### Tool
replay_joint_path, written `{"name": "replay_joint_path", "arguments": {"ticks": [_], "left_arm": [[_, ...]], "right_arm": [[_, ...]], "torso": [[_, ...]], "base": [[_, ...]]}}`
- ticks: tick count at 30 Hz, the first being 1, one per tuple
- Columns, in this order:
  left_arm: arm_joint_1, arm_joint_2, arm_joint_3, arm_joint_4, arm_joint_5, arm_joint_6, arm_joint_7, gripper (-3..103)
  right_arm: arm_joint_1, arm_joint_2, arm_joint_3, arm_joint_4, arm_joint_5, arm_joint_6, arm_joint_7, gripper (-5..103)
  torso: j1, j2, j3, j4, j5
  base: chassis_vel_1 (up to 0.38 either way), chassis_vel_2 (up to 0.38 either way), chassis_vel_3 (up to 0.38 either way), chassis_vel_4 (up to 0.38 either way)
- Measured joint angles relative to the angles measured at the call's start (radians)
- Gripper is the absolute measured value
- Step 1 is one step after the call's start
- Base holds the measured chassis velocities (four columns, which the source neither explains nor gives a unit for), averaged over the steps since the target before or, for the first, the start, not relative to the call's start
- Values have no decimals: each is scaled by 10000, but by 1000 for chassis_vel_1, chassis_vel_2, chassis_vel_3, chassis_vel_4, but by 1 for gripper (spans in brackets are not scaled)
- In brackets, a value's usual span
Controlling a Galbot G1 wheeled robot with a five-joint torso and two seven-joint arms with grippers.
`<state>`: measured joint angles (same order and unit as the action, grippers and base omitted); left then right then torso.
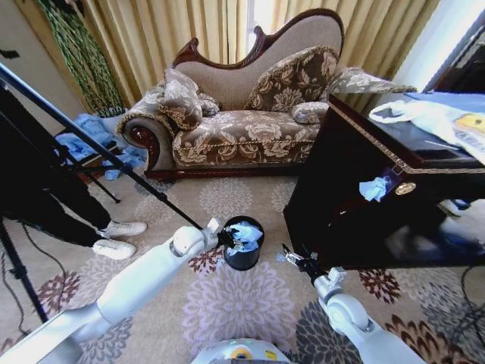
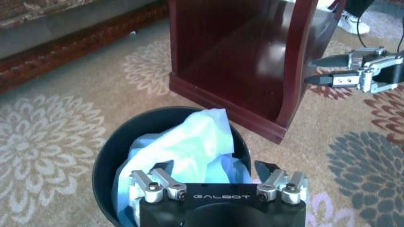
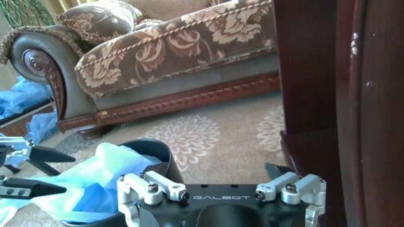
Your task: Place a garbage bag over the trash bin.
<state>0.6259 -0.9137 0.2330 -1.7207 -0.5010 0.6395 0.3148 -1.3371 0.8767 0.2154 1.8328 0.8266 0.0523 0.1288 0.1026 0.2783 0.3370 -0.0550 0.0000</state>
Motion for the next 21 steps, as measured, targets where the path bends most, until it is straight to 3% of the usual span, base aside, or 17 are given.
{"name": "replay_joint_path", "arguments": {"ticks": [1, 6, 7, 10, 17, 19, 21], "left_arm": [[2, -5, 19, 19, 11, 0, -17, 93], [6, -20, 38, 66, 44, 2, -92, 93], [13, -28, 38, 89, 51, 11, -136, 86], [37, -40, 21, 124, 50, 24, -181, 82], [159, -57, -90, 114, 29, 74, -211, 58], [188, -57, -125, 106, 23, 83, -210, 58], [225, -58, -161, 99, 19, 89, -206, 50]], "right_arm": [[-53, 1, 45, -2, -20, 7, -30, 100], [-187, 1, 140, -10, -69, 29, -77, 100], [-234, 0, 168, -11, -80, 30, -95, 100], [-250, -1, 177, -21, -86, 30, -109, 100], [-124, 6, 77, -69, -86, 29, -115, 100], [-98, 8, 60, -88, -85, 28, -114, 100], [-79, 7, 51, -108, -81, 26, -115, 100]], "torso": [[0, 0, 0, 0, 0], [0, 0, 0, 0, 0], [0, 0, 0, -1, 0], [0, 0, 0, -1, 0], [0, 0, 0, 0, 0], [0, 0, 0, 0, 0], [0, 0, 0, 0, 0]], "base": [[0, 0, 0, 0], [0, 0, 0, 0], [0, 0, 0, 0], [0, 0, 0, 0], [0, 0, 0, 0], [0, 0, 0, 0], [0, 0, 0, 0]]}}
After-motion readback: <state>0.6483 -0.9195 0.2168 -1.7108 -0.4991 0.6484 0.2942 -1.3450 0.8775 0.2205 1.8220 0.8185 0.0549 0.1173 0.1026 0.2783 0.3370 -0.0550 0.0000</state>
